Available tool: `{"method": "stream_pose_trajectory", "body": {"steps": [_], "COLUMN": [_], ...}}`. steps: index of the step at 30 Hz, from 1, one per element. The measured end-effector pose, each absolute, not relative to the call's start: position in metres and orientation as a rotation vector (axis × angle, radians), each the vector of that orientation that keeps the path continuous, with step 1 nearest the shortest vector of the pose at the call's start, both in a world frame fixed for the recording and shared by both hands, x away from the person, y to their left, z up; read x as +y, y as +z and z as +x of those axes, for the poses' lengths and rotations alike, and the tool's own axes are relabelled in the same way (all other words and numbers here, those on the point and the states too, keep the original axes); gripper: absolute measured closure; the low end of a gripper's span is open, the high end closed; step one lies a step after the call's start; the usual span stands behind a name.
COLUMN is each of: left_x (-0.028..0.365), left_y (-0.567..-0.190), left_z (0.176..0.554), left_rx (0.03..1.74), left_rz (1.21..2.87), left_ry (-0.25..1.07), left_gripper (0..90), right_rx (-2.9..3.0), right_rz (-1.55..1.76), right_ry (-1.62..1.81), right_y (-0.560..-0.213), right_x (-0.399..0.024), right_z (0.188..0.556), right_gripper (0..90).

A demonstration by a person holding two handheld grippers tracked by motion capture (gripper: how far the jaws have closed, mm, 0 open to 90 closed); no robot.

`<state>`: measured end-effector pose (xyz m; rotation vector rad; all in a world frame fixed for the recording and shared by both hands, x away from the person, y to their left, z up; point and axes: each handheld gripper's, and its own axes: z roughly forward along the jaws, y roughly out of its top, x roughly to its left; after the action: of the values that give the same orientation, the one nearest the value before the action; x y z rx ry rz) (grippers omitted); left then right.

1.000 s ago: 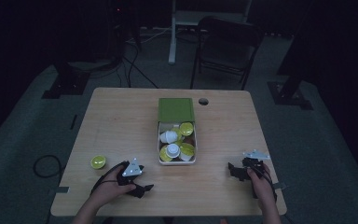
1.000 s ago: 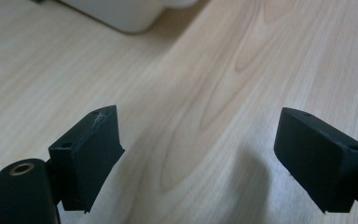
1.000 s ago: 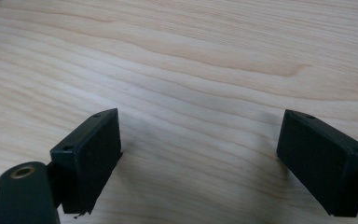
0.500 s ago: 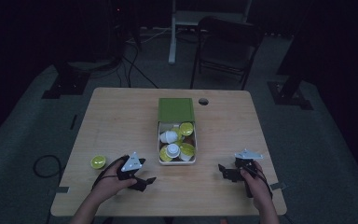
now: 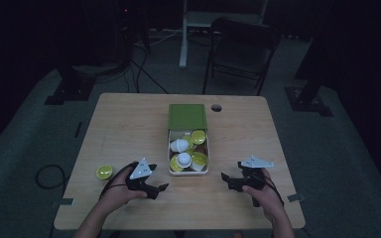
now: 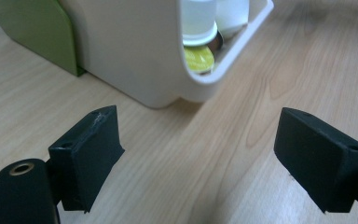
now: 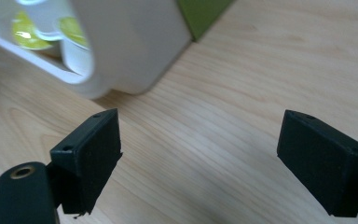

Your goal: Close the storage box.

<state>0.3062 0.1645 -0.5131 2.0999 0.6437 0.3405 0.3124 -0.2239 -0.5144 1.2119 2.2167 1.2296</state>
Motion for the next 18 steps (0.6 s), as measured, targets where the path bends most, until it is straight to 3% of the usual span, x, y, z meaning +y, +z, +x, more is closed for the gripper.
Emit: {"method": "stream_pose_trajectory", "body": {"steps": [18], "left_x": [0.155], "left_y": [-0.499], "left_z": [0.327], "left_rx": [0.705], "left_rz": [1.965], "left_ry": [0.426], "left_gripper": [14.9], "right_rx": [2.227], "right_rz": [1.116], "right_ry": [1.324], "right_y": [-0.496], "right_x": [-0.189], "right_z": [0.329], "right_gripper": [13.1]}}
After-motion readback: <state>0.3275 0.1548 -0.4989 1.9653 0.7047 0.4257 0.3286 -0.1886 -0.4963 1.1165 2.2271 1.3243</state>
